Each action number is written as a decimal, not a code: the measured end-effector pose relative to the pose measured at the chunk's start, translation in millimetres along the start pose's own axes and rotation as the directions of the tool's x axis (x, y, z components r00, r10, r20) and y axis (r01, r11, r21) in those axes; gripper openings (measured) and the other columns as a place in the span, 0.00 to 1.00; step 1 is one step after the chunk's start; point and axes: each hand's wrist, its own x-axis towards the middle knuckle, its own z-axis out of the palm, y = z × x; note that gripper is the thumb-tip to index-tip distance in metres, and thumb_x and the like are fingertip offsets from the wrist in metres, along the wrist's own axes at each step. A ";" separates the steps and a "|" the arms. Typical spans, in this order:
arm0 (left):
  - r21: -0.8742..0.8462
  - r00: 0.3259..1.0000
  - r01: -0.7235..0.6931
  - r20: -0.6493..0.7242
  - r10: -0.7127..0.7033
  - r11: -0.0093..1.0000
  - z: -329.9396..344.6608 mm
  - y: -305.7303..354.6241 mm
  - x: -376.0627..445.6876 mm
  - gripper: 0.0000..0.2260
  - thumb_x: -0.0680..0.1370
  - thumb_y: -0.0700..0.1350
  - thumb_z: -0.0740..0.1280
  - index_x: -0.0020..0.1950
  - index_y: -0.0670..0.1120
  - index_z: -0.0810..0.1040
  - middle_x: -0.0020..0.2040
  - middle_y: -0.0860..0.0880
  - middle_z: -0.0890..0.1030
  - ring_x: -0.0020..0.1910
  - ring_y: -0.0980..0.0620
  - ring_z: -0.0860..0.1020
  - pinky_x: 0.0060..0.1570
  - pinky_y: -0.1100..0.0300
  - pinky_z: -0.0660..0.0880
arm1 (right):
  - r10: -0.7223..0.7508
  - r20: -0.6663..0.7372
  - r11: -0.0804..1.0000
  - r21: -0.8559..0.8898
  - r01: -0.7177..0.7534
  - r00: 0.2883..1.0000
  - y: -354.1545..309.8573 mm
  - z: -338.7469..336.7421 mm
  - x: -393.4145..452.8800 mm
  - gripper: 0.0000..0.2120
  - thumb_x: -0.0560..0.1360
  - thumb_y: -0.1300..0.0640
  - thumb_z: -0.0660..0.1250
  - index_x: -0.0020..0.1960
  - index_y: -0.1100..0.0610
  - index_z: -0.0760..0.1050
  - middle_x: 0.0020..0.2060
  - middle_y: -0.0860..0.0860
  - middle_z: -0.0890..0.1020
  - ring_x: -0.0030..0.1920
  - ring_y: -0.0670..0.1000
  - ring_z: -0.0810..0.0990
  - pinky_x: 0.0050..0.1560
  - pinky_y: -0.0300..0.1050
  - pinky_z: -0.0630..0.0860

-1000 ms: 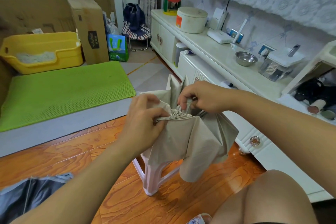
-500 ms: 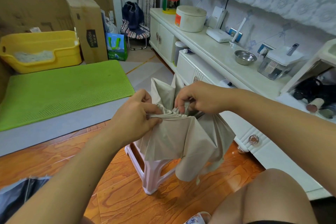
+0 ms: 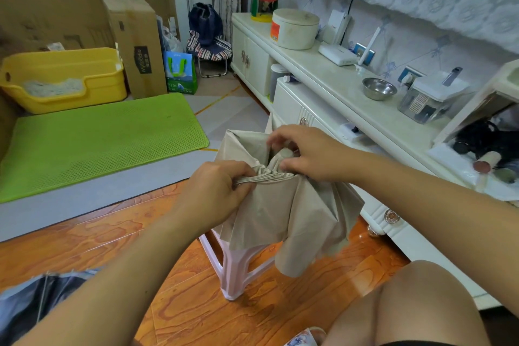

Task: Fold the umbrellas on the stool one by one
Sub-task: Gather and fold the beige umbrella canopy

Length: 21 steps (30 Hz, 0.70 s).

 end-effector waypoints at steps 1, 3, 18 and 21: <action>-0.005 1.000 -0.017 0.000 0.017 1.000 0.8 2.0 -0.3 0.09 0.73 0.48 0.68 0.49 0.51 0.86 0.44 0.56 0.86 0.43 0.54 0.82 0.44 0.52 0.79 | 0.030 -0.038 0.999 -0.015 -0.031 0.999 -0.9 0.3 0.0 0.18 0.71 0.58 0.76 0.59 0.51 0.78 0.54 0.47 0.78 0.53 0.46 0.77 0.56 0.42 0.75; -0.010 0.999 -0.038 -0.003 0.038 0.999 2.8 3.4 0.2 0.08 0.74 0.48 0.68 0.49 0.51 0.85 0.43 0.56 0.85 0.42 0.54 0.81 0.42 0.52 0.79 | 0.094 -0.092 0.984 -0.140 -0.106 0.991 -4.2 -0.2 -0.3 0.14 0.72 0.52 0.76 0.54 0.52 0.77 0.51 0.49 0.76 0.52 0.50 0.76 0.55 0.46 0.74; 0.242 0.986 -0.095 -0.108 0.125 0.966 6.7 -3.8 8.0 0.10 0.71 0.59 0.70 0.46 0.57 0.87 0.64 0.46 0.76 0.66 0.37 0.70 0.64 0.40 0.65 | 0.041 -0.051 0.966 -0.254 -0.052 0.998 -18.6 -4.7 5.9 0.10 0.71 0.50 0.77 0.50 0.51 0.84 0.44 0.48 0.81 0.48 0.50 0.77 0.51 0.48 0.75; 0.158 0.995 0.071 -0.080 -0.059 0.985 6.2 -1.5 10.2 0.07 0.68 0.59 0.75 0.45 0.62 0.86 0.71 0.48 0.72 0.72 0.37 0.65 0.71 0.31 0.54 | 0.007 -0.043 0.976 -0.215 -0.016 0.999 -22.0 -3.0 7.0 0.10 0.71 0.54 0.78 0.51 0.51 0.84 0.43 0.47 0.81 0.46 0.47 0.76 0.50 0.45 0.73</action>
